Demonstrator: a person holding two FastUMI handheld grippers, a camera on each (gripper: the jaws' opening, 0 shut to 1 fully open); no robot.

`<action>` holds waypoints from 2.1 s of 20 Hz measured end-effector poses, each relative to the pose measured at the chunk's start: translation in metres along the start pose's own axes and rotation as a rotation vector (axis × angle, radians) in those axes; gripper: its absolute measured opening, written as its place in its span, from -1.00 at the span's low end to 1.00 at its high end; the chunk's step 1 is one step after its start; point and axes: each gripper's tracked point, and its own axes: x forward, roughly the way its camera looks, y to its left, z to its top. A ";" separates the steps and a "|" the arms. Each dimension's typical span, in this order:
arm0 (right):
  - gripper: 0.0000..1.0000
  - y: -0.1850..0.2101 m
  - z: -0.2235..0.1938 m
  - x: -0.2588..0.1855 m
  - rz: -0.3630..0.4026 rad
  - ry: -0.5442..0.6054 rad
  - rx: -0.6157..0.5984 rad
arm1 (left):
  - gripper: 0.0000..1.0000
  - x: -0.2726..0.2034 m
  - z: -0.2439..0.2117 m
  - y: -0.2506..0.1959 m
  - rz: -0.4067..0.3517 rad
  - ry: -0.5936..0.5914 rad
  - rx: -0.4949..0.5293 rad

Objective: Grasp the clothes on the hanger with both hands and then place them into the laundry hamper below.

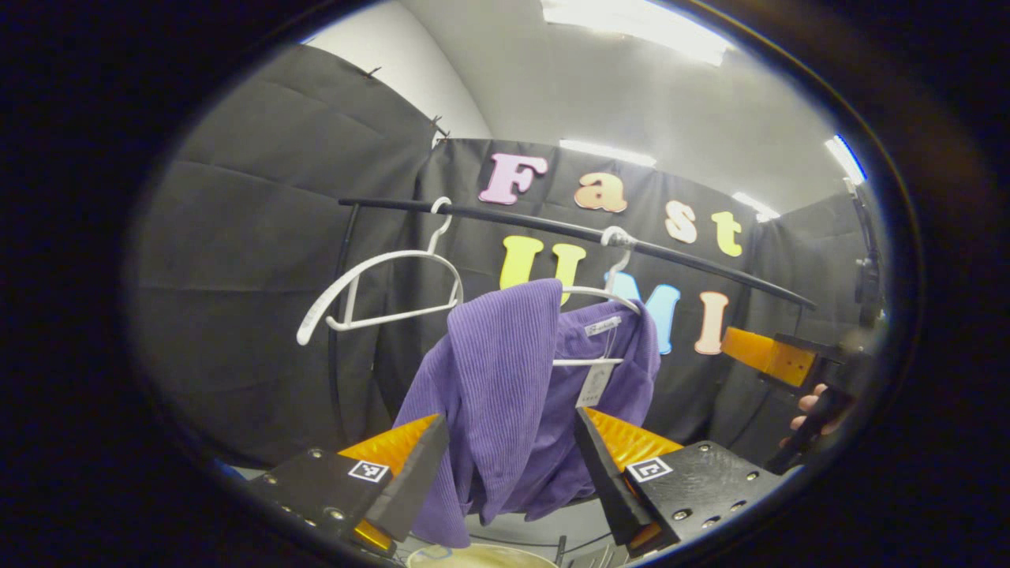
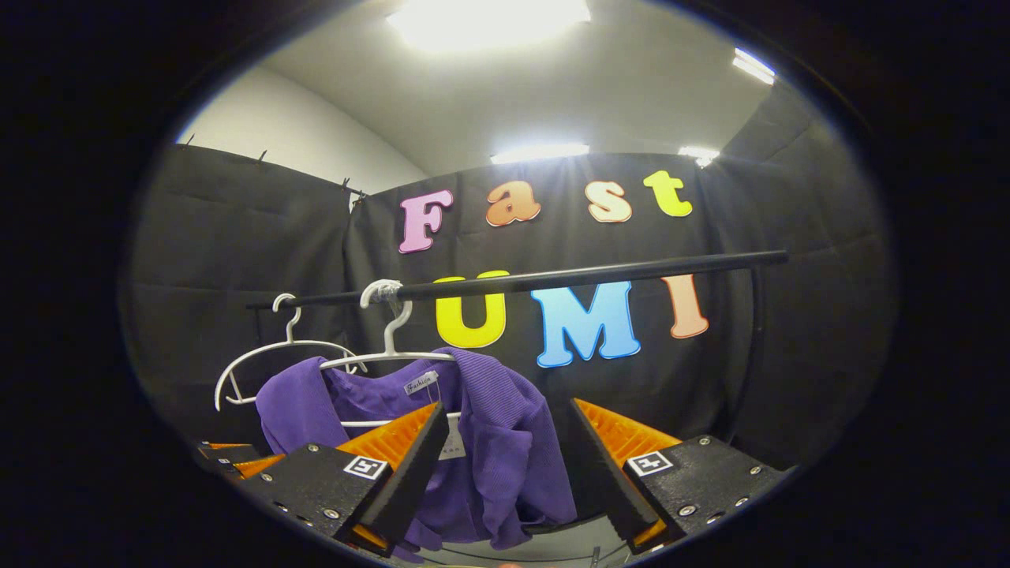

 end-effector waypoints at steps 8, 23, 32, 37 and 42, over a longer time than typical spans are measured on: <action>0.83 0.008 -0.031 0.094 0.104 0.068 0.083 | 0.86 0.050 -0.025 -0.013 0.140 0.005 -0.069; 0.90 0.005 -0.054 0.172 0.125 0.049 0.089 | 0.85 0.089 -0.035 -0.016 0.342 -0.006 0.055; 0.22 0.010 -0.053 0.168 0.203 0.041 0.179 | -0.01 0.083 -0.023 0.000 0.392 -0.054 0.073; -0.69 0.004 -0.048 0.156 0.175 0.032 0.128 | -0.75 0.076 -0.008 0.006 0.299 -0.104 0.078; -0.99 0.004 -0.041 0.135 0.166 0.013 0.041 | -0.88 0.073 -0.002 -0.005 0.123 -0.091 0.058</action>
